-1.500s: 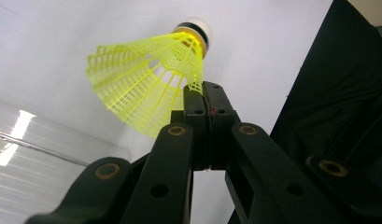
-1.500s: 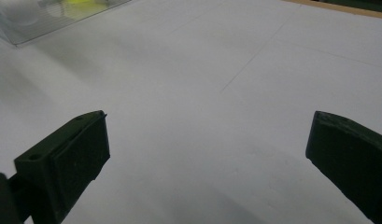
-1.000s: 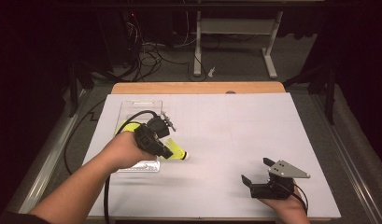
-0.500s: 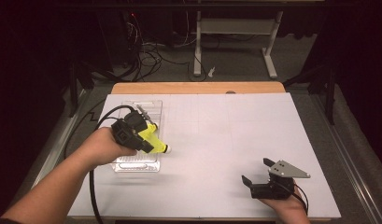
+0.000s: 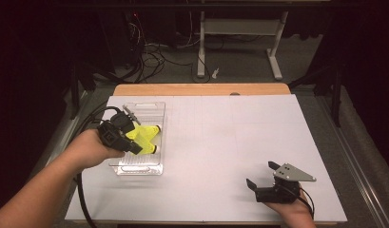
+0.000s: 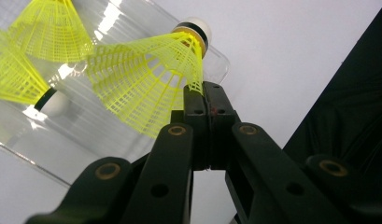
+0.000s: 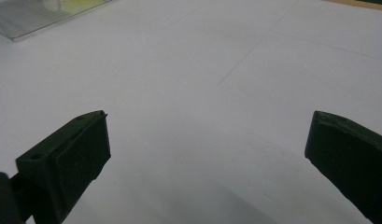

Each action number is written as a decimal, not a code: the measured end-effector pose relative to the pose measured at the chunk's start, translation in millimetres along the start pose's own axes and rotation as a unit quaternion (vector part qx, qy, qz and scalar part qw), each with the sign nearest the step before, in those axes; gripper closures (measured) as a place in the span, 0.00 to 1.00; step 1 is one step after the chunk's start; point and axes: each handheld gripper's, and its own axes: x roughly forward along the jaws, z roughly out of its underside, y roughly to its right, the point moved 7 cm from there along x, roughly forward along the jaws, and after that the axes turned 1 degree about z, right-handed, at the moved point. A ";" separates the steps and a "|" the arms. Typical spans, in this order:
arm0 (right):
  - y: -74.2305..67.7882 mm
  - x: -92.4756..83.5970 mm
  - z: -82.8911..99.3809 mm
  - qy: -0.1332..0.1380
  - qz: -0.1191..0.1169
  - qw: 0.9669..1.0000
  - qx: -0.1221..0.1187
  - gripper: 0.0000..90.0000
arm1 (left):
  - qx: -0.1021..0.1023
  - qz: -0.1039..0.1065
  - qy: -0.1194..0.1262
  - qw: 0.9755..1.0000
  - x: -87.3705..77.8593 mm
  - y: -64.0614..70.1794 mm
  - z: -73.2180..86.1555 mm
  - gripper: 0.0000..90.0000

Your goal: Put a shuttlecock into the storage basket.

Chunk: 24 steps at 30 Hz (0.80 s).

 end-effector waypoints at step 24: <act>0.6 0.3 0.6 -0.001 -0.001 1.000 0.003 0.02 | -0.019 0.012 -0.015 1.000 24.6 -17.9 17.9 1.00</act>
